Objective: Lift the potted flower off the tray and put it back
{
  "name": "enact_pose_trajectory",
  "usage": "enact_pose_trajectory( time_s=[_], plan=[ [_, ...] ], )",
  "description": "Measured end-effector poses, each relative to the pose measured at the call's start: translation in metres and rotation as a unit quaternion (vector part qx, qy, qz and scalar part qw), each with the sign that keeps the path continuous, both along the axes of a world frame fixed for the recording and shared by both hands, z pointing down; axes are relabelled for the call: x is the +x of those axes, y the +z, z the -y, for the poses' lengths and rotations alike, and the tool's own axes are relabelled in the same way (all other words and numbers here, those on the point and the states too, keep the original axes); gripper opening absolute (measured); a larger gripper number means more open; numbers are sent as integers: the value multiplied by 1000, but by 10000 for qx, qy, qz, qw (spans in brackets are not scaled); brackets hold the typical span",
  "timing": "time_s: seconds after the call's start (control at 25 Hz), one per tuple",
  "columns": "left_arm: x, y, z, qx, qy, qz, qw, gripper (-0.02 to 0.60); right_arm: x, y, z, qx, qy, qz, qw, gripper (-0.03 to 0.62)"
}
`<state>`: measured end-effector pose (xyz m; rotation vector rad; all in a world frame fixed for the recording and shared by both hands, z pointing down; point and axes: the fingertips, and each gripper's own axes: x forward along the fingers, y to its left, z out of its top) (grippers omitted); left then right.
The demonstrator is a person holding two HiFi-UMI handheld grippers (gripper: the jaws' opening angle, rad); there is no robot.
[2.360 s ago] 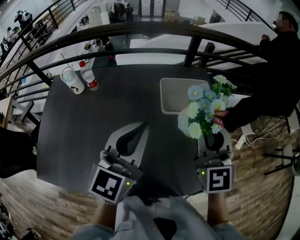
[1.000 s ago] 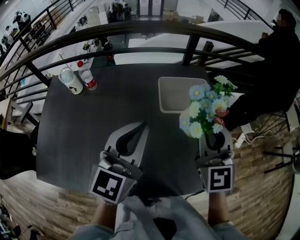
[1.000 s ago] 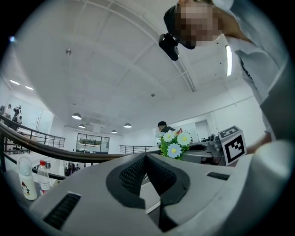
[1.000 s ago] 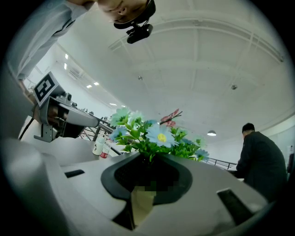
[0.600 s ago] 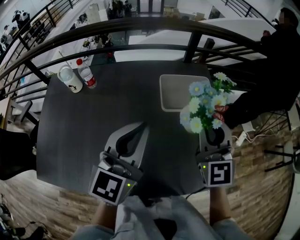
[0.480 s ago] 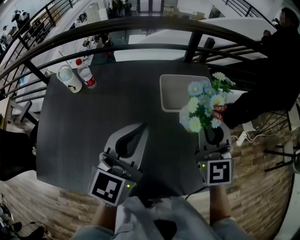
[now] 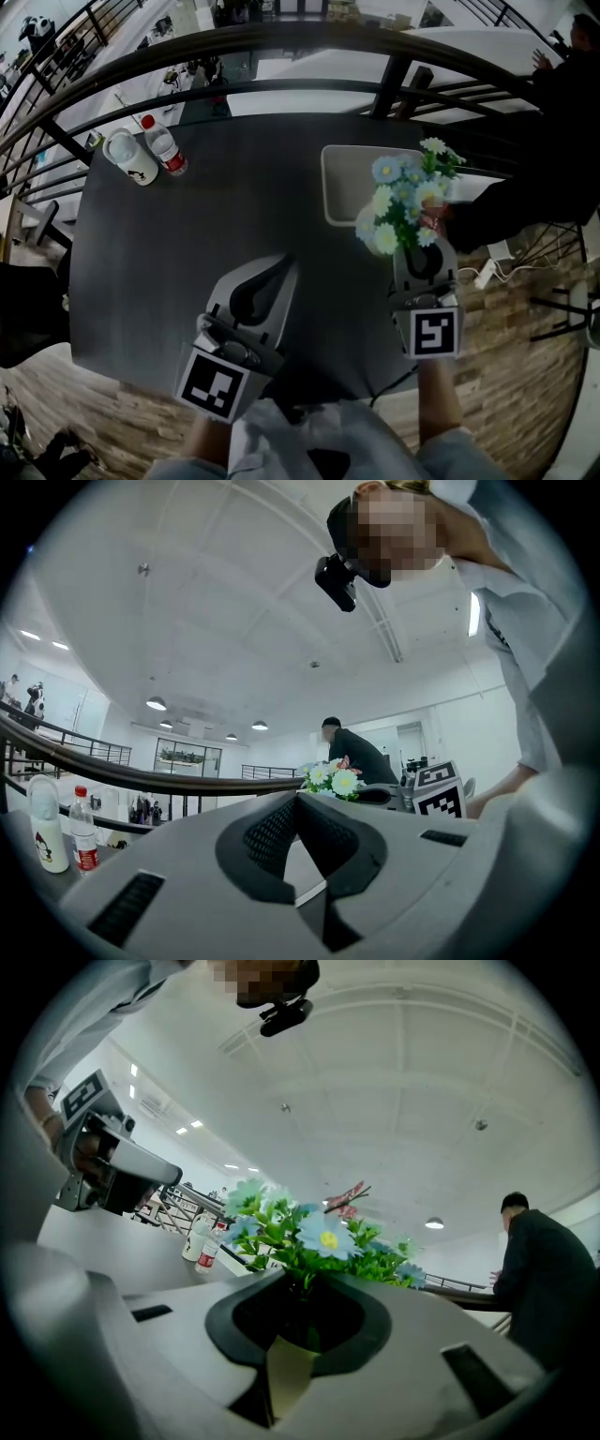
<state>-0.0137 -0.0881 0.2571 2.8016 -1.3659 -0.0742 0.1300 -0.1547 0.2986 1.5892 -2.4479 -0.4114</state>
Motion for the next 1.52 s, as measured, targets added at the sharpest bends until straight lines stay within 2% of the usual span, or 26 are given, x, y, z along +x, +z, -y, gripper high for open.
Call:
enact_pose_trajectory(
  time_s=[0.32, 0.6, 1.04, 1.52],
  plan=[
    [-13, 17, 21, -194, -50, -58, 9998, -2, -10, 31, 39, -91, -41, -15, 9999, 58],
    [-7, 22, 15, -299, -145, -47, 9994, -2, 0, 53, 49, -158, -72, -48, 9998, 58],
    [-18, 46, 31, -500, -126, -38, 9987, -2, -10, 100, 91, -307, -70, -143, 9994, 58],
    [-39, 61, 43, -661, -298, 11, 9974, -2, -15, 139, 126, -507, 196, -10, 9985, 58]
  ],
)
